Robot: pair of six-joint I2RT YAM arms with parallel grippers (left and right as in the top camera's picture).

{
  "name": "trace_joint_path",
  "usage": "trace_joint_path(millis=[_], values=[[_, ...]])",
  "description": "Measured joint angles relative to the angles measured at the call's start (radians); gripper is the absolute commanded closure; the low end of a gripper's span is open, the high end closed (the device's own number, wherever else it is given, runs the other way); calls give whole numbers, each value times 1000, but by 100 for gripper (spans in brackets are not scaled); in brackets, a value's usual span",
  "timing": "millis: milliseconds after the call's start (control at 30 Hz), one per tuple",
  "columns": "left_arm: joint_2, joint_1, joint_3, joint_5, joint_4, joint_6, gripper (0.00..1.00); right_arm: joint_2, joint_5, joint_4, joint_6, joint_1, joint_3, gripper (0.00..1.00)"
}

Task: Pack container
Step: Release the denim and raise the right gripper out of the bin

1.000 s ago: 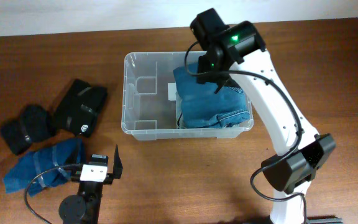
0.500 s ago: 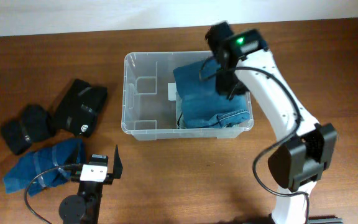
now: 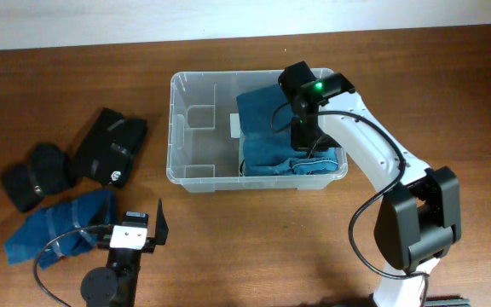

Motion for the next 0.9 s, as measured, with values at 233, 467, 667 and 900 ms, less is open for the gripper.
trace_joint_path(millis=[233, 467, 667, 900], values=[[0, 0, 0, 0, 0, 0, 1, 17, -34, -150, -15, -69, 232, 72], [0, 0, 0, 0, 0, 0, 1, -19, -34, -181, -29, -271, 387, 48], [0, 0, 0, 0, 0, 0, 1, -9, -30, -182, -34, -502, 377, 1], [0, 0, 0, 0, 0, 0, 1, 22, -30, -182, -37, -650, 363, 1]])
